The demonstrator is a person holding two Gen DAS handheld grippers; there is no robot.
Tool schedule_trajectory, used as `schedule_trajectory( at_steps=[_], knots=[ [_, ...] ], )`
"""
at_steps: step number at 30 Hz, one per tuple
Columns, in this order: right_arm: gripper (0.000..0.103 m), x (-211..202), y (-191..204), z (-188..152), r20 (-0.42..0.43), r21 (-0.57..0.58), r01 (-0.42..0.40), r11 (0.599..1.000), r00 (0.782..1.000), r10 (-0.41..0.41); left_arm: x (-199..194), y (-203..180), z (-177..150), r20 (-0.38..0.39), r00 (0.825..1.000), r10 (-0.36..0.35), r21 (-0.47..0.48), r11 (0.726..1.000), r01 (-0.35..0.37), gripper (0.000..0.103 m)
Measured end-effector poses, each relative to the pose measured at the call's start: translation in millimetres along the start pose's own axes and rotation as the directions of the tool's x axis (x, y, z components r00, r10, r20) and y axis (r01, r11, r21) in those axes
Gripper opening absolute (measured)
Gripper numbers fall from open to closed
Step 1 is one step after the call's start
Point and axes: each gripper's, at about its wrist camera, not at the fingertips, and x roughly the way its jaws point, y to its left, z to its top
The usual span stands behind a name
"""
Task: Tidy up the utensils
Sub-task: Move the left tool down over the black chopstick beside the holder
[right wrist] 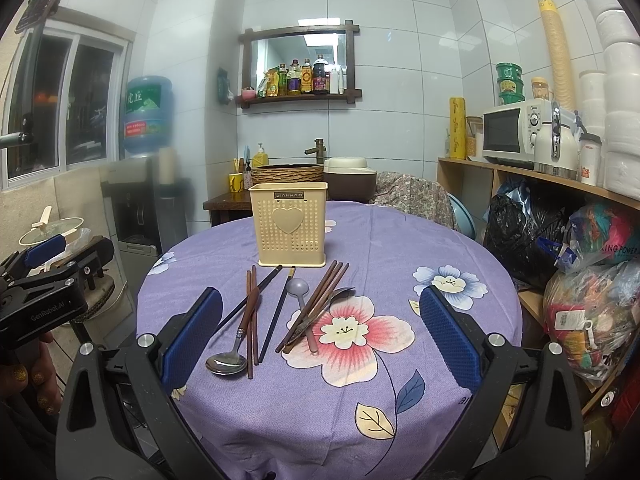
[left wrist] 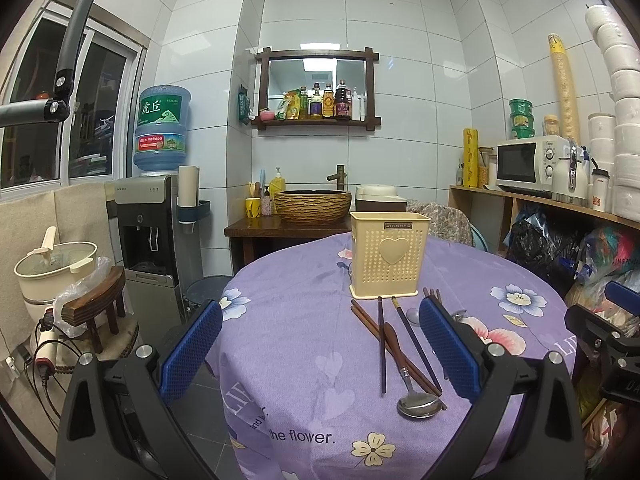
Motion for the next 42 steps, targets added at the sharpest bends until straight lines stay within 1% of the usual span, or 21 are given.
schedule_trajectory(
  at_steps=[11, 19, 20, 23, 25, 27, 30, 31, 33, 35, 36, 38, 39, 40, 42],
  knots=[
    [0.097, 2.3, 1.7, -1.4, -0.005, -0.001, 0.0, 1.0, 1.0, 0.0, 1.0, -1.1, -2.2, -0.011, 1.0, 0.001, 0.009, 1.0, -0.001, 0.098],
    [0.097, 6.5, 2.0, -3.2, -0.03, 0.0, -0.001, 1.0, 1.0, 0.001, 3.9, -4.2, -3.2, -0.03, 1.0, -0.009, 0.019, 1.0, 0.01, 0.098],
    [0.097, 8.4, 2.0, -3.4, -0.038, 0.0, 0.0, 1.0, 0.999, 0.0, 5.1, -4.0, -3.9, -0.037, 0.999, -0.014, 0.018, 1.0, 0.015, 0.098],
    [0.097, 19.6, -0.6, -6.7, -0.084, 0.002, -0.002, 1.0, 0.996, 0.002, 17.3, 1.0, -8.1, -0.092, 0.995, -0.042, -0.003, 0.999, 0.042, 0.098],
    [0.097, 34.0, -5.7, -10.5, -0.129, 0.019, -0.012, 1.0, 0.992, 0.015, 28.9, 3.6, -11.9, -0.134, 0.99, -0.05, -0.006, 0.999, 0.05, 0.098],
    [0.097, 54.5, -11.0, -14.3, -0.198, 0.026, -0.008, 1.0, 0.98, 0.013, 41.1, 5.1, -15.6, -0.167, 0.985, -0.043, 0.011, 0.999, 0.046, 0.098],
    [0.097, 83.7, -20.1, -20.5, -0.266, 0.034, -0.007, 0.999, 0.964, 0.016, 66.2, 8.6, -17.8, -0.248, 0.967, -0.058, 0.02, 0.998, 0.064, 0.098],
    [0.097, 89.5, -21.9, -21.3, -0.277, 0.032, -0.004, 0.999, 0.961, 0.012, 77.3, 9.9, -17.1, -0.286, 0.955, -0.078, 0.011, 0.996, 0.084, 0.098],
    [0.097, 105.0, -27.6, -21.8, -0.303, 0.024, 0.005, 1.0, 0.953, 0.003, 91.4, 10.6, -16.4, -0.327, 0.939, -0.107, 0.006, 0.993, 0.115, 0.098],
    [0.097, 116.4, -31.5, -20.2, -0.315, 0.023, 0.005, 1.0, 0.949, 0.003, 110.0, 7.8, -15.0, -0.381, 0.917, -0.119, 0.021, 0.99, 0.137, 0.098],
    [0.097, 123.8, -34.0, -19.0, -0.325, 0.025, 0.002, 1.0, 0.946, 0.006, 114.1, 6.8, -15.5, -0.39, 0.913, -0.124, 0.026, 0.989, 0.145, 0.097],
    [0.097, 137.7, -37.7, -17.4, -0.351, 0.032, -0.009, 0.999, 0.936, 0.02, 127.5, 3.1, -15.2, -0.413, 0.9, -0.141, 0.042, 0.984, 0.173, 0.094],
    [0.097, 142.3, -38.0, -17.1, -0.361, 0.033, -0.011, 0.999, 0.932, 0.023, 134.5, -0.7, -16.0, -0.433, 0.89, -0.14, 0.056, 0.982, 0.182, 0.092],
    [0.097, 149.3, -38.8, -17.0, -0.377, 0.031, -0.012, 0.999, 0.926, 0.023, 137.9, -1.4, -16.9, -0.444, 0.885, -0.142, 0.061, 0.98, 0.188, 0.09],
    [0.097, 162.5, -39.5, -16.5, -0.401, 0.018, -0.012, 1.0, 0.916, 0.018, 148.9, -5.5, -20.6, -0.48, 0.864, -0.154, 0.065, 0.976, 0.21, 0.086]
  ],
)
